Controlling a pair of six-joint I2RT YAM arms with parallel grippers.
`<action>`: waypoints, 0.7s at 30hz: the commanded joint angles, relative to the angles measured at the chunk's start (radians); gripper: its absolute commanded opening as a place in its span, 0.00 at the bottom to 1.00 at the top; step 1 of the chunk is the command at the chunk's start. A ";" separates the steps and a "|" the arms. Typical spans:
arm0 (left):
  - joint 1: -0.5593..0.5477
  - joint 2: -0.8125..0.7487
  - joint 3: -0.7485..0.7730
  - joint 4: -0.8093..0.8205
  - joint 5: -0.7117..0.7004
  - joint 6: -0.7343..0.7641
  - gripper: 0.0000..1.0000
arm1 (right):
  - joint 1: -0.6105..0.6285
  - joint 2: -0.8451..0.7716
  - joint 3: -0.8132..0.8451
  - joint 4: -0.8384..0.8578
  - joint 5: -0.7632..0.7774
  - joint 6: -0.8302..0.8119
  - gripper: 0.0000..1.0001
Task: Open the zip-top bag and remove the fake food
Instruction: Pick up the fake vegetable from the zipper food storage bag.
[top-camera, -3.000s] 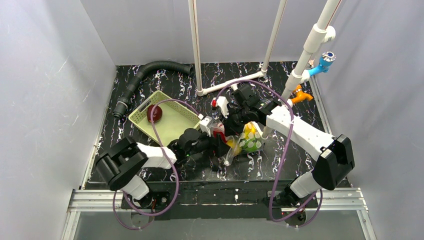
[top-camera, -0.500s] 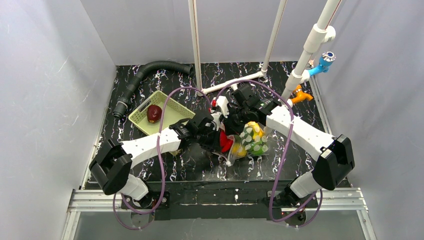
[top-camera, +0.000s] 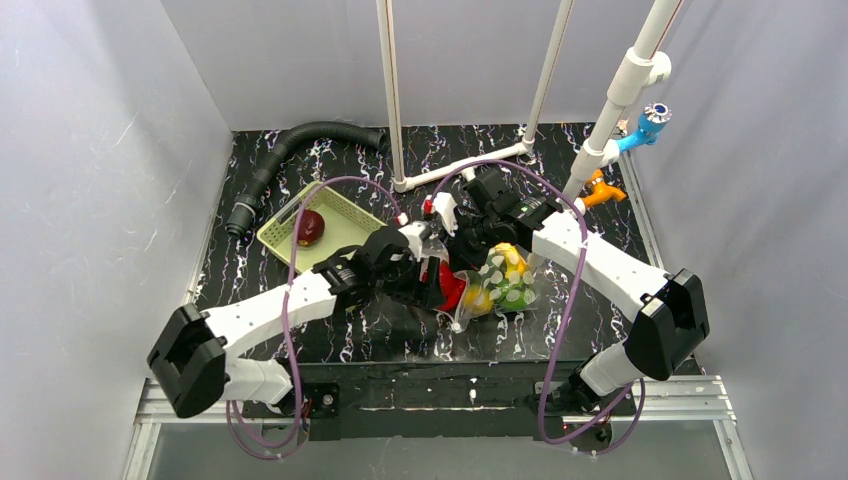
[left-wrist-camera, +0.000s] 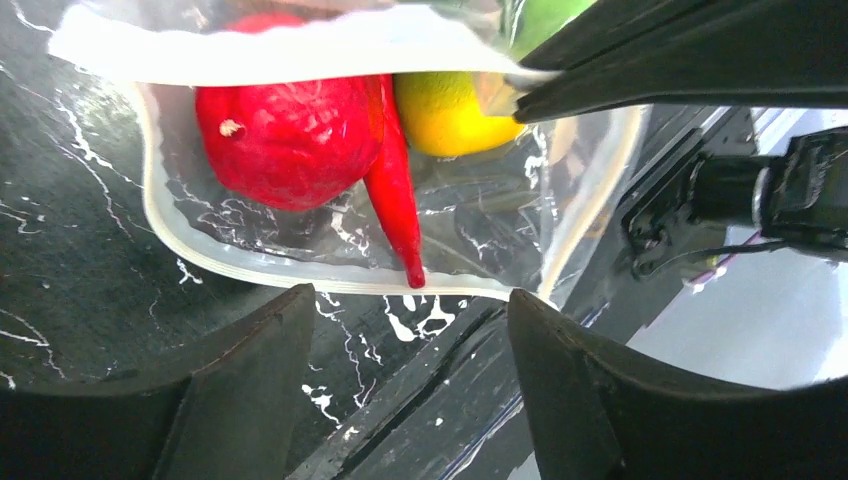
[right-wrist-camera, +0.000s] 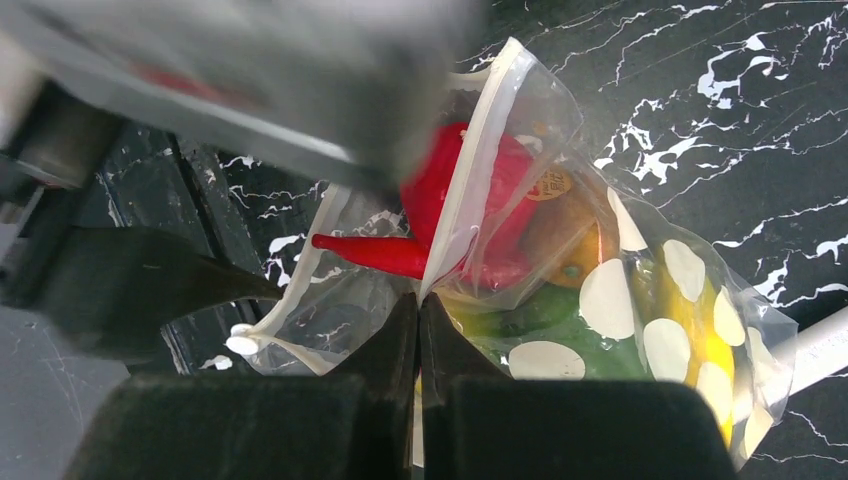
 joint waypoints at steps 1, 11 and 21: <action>0.001 -0.110 -0.055 0.087 -0.111 -0.016 0.76 | 0.006 0.007 0.010 0.018 -0.044 -0.005 0.01; 0.003 0.020 -0.069 0.271 -0.233 -0.091 0.87 | 0.007 0.007 0.011 0.017 -0.056 -0.002 0.01; 0.003 0.114 -0.060 0.315 -0.296 -0.089 0.86 | 0.013 0.016 0.016 0.016 -0.074 0.002 0.01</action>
